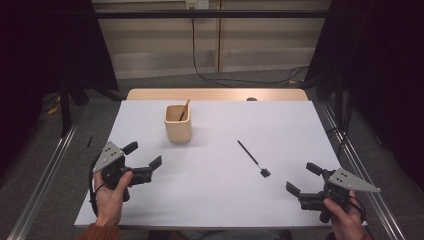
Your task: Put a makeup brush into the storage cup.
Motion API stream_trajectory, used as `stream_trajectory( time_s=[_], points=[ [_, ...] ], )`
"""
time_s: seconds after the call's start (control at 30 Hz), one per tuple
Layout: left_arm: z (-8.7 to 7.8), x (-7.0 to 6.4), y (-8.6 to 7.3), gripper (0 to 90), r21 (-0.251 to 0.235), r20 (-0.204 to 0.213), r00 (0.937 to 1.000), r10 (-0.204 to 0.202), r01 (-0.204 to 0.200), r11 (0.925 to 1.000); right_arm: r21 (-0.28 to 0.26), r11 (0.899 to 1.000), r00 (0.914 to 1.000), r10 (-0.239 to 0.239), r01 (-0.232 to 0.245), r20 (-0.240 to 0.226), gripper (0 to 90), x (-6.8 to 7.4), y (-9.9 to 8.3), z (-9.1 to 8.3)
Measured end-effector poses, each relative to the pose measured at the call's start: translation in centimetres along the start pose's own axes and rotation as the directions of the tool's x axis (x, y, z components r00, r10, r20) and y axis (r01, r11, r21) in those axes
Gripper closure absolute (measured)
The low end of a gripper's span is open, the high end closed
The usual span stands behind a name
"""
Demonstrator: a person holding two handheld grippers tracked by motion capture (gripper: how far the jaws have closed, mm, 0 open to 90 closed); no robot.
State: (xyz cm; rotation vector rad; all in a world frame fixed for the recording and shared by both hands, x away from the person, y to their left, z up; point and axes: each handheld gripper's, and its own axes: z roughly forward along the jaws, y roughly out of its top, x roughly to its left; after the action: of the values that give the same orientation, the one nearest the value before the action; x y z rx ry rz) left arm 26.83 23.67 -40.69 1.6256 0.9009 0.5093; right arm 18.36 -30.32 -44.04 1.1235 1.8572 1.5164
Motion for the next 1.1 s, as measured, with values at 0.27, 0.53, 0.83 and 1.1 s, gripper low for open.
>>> stream_trajectory(
  time_s=[0.27, 0.53, 0.83, 1.1],
  points=[
    [-1.7, -0.7, -1.7, 1.8, 0.004, -0.008, 1.0, 0.004, -0.004, 1.0, -0.003, 1.0, 1.0, -0.005, 0.005, 0.005, 0.0, 0.1, 0.1, -0.1],
    [-3.3, -1.2, -2.7, 1.7, 0.011, -0.011, 0.9999, 0.006, -0.006, 0.9999, -0.006, 1.0, 0.9999, -0.002, 0.002, 0.014, 0.0, 0.1, 0.0, -0.2],
    [-3.9, -0.9, -3.2, 1.6, -0.006, -0.033, 0.9993, 0.02, -0.02, 0.9998, -0.013, 1.0, 0.9998, 0.006, -0.005, 0.02, 0.0, 0.1, 0.0, -0.6],
    [-4.4, -0.2, -3.0, 1.6, -0.021, -0.036, 0.9992, 0.015, -0.016, 0.9996, -0.022, 1.0, 0.9999, 0.003, -0.003, 0.014, 0.0, 0.4, 0.2, -0.6]
  ],
)
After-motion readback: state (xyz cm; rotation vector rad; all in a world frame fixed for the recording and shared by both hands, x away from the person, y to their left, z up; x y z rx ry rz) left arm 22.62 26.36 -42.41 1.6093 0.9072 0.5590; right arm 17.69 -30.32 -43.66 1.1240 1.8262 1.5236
